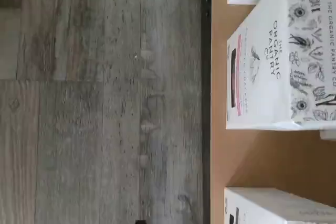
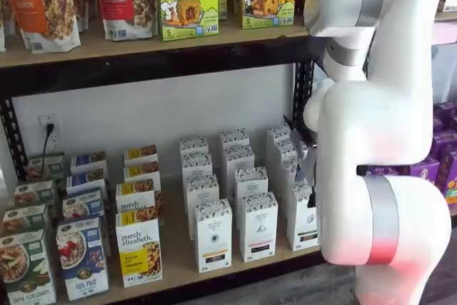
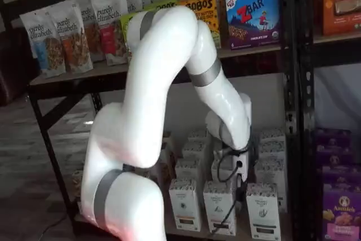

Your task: Pick up the white box with a green strip in the middle, on the bottom shelf, the sixth box from the left

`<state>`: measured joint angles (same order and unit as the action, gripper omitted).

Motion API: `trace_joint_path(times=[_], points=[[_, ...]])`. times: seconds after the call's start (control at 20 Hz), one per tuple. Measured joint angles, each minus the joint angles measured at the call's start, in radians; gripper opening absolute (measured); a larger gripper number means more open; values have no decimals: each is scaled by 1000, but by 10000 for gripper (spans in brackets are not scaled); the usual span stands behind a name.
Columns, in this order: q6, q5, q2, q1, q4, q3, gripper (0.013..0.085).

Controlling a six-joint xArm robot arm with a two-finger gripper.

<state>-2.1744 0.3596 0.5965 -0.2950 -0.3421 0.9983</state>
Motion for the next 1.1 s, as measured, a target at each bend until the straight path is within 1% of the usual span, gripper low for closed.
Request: trace_joint_path(times=[0.1, 0.2, 0.3, 0.4, 0.5, 0.7, 0.85, 1.0, 1.1], points=[[34, 23, 18, 5, 30, 29, 850], [51, 32, 36, 12, 40, 53, 850], [47, 31, 51, 18, 29, 70, 850], [32, 16, 67, 22, 8, 84, 850], [27, 7, 82, 21, 5, 99, 850], [40, 12, 128, 5, 35, 153, 850], [39, 12, 178, -4, 44, 208, 850], [58, 1, 218, -5, 67, 248, 850], [64, -2, 248, -4, 73, 279, 850]])
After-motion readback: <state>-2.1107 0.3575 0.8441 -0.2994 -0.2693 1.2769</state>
